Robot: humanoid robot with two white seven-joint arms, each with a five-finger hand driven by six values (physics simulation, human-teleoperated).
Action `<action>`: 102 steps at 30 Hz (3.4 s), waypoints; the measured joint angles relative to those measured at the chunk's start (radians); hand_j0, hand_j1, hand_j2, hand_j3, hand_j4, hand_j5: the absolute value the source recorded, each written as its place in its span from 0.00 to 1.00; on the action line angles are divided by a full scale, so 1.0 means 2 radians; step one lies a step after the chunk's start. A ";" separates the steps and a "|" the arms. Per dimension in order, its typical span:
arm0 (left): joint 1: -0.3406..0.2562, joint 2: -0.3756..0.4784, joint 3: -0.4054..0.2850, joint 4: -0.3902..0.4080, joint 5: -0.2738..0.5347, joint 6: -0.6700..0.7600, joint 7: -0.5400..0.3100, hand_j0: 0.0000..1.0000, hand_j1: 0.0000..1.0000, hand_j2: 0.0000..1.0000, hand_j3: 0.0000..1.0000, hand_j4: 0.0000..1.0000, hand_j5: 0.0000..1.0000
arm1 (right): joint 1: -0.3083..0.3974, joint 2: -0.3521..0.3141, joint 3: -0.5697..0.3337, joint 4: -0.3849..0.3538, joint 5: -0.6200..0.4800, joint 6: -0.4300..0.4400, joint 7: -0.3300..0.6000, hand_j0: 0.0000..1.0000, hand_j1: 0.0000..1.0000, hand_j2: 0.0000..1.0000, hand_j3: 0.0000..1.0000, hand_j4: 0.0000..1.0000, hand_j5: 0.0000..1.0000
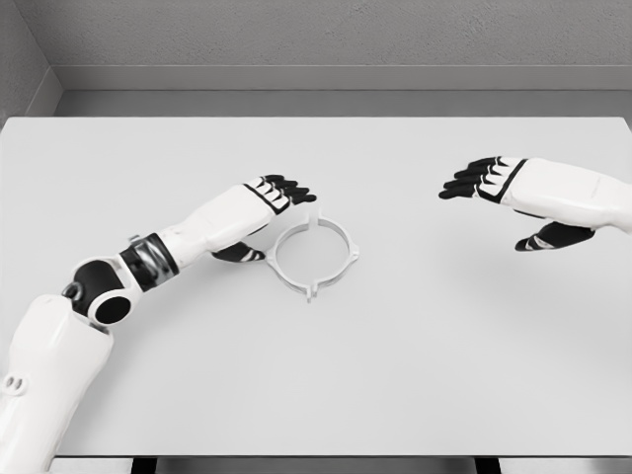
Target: Assemble PVC drainage pipe clamps
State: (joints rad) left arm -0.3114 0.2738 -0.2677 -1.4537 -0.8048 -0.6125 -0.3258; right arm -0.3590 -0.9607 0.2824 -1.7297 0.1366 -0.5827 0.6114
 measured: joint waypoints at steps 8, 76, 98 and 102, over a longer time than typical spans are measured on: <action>0.001 -0.001 -0.001 -0.001 -0.001 0.000 0.000 1.00 1.00 1.00 1.00 1.00 1.00 | -0.003 0.000 -0.001 -0.007 -0.003 0.004 0.000 1.00 1.00 1.00 1.00 1.00 1.00; -0.008 -0.022 0.006 0.020 -0.020 0.000 0.000 1.00 1.00 1.00 1.00 1.00 1.00 | -0.003 -0.005 -0.001 -0.018 -0.007 0.013 0.000 1.00 1.00 1.00 1.00 1.00 1.00; 0.041 0.038 0.004 -0.045 0.041 0.000 0.000 1.00 1.00 1.00 1.00 1.00 1.00 | -0.004 -0.004 -0.001 -0.018 -0.007 0.014 0.000 1.00 1.00 1.00 1.00 1.00 1.00; 0.039 0.032 -0.011 -0.052 0.037 0.000 0.000 1.00 1.00 1.00 1.00 1.00 1.00 | -0.005 -0.003 -0.001 -0.018 -0.007 0.013 0.000 1.00 1.00 1.00 1.00 1.00 1.00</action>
State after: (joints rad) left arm -0.2332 0.3374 -0.2899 -1.5580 -0.7314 -0.6124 -0.3254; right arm -0.3682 -0.9660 0.2809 -1.7654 0.1225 -0.5561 0.6114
